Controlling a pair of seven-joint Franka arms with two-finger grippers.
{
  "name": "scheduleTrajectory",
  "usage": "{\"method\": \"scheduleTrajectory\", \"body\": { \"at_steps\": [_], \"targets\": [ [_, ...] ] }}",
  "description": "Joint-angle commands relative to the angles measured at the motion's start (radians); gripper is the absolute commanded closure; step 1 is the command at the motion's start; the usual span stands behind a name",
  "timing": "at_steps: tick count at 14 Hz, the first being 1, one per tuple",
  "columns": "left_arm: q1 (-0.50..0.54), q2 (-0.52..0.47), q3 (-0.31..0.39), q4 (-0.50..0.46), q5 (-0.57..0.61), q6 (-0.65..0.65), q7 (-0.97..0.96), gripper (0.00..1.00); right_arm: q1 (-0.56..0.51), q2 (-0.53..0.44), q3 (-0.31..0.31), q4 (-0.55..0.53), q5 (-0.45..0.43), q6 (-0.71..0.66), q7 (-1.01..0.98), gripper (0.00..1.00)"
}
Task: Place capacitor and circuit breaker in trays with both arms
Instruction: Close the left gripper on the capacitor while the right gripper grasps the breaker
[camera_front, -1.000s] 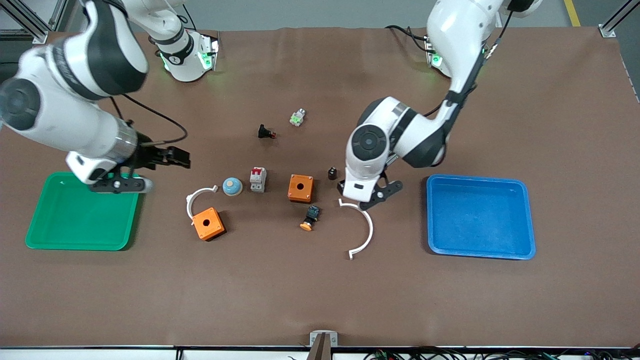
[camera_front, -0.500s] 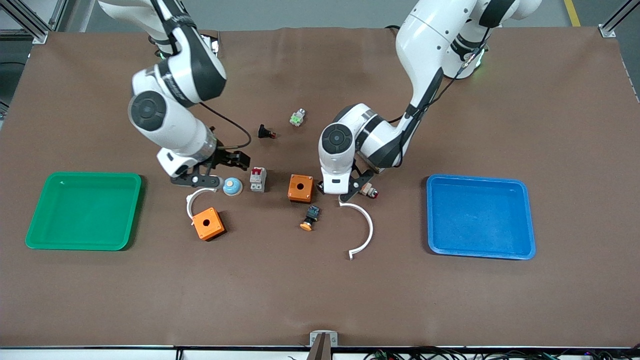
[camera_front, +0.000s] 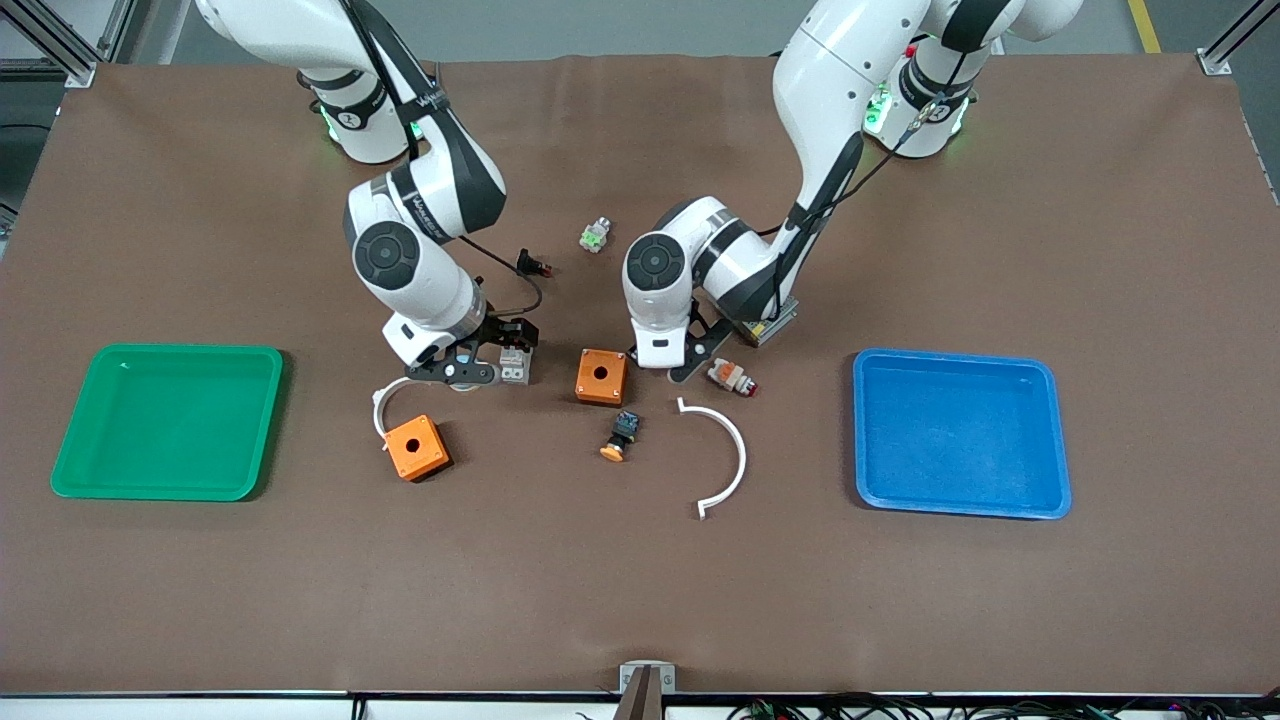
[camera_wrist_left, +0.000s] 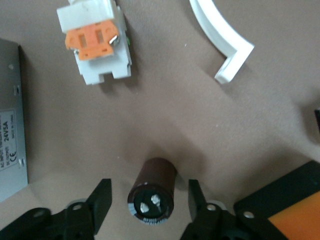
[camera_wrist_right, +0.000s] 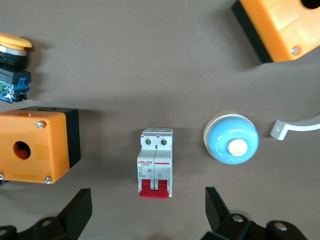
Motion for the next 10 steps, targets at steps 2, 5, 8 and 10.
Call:
{"method": "scheduleTrajectory", "body": {
  "at_steps": [2,5,8,10],
  "targets": [
    [-0.007,-0.019,0.006,-0.035,-0.017,0.020,-0.012,0.60,0.023,0.032,-0.010,-0.011,0.015,0.046,0.015,0.00],
    [0.003,-0.021,0.006,-0.030,-0.017,0.020,-0.014,0.62,0.023,0.068,-0.010,-0.011,0.015,0.081,0.015,0.00],
    [0.006,-0.022,0.007,-0.027,-0.015,0.020,-0.012,0.79,0.023,0.082,-0.010,-0.011,0.015,0.092,0.015,0.00],
    [0.005,-0.034,0.012,-0.027,-0.014,0.018,-0.011,0.98,0.023,0.091,-0.010,-0.011,0.015,0.106,0.015,0.00]
  ]
}}
